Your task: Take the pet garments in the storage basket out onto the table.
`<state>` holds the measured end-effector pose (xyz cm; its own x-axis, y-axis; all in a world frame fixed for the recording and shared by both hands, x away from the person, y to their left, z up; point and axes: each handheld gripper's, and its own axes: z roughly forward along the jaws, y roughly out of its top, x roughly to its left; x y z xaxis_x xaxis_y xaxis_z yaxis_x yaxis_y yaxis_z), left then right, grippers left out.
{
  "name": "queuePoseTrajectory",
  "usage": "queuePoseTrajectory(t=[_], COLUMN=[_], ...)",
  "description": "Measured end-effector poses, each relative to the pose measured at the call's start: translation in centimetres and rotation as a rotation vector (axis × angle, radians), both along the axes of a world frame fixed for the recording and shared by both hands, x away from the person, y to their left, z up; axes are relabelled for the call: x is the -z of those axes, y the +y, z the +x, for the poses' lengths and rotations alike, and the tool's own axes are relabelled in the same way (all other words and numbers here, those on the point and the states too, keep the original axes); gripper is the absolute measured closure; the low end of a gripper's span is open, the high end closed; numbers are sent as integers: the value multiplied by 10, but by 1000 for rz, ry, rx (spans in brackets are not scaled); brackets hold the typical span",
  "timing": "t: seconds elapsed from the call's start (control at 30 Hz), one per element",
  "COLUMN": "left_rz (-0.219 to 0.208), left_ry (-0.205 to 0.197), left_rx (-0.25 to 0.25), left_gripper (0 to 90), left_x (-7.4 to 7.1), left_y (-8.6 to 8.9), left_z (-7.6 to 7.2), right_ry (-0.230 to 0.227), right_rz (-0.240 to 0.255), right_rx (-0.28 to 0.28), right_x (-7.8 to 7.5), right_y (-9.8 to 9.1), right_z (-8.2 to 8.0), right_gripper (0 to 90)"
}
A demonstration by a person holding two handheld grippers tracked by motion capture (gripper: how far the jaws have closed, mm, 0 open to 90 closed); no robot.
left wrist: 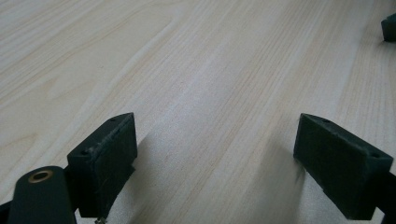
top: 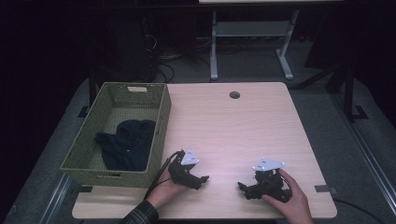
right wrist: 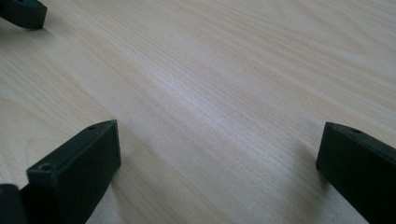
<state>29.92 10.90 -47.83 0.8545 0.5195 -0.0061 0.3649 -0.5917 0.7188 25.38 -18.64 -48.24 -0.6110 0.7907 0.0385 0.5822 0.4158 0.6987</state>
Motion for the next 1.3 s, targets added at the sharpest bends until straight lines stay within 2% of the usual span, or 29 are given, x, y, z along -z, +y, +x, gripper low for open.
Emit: queuePoseTrajectory(t=[0.47, 0.87, 1.3], left_rz=[6, 41, 42], left_ry=[2, 30, 43], left_rx=[0, -8, -11], left_gripper=[128, 134, 135], left_x=[-1, -5, -11], left_y=[-1, -2, -2], left_z=[0, 3, 4], right_ry=[-1, 0, -1], right_rz=[0, 0, 0], right_rx=[0, 0, 0], right_x=[0, 0, 0], right_y=[0, 0, 0], right_z=[0, 0, 0], right_gripper=[0, 0, 0])
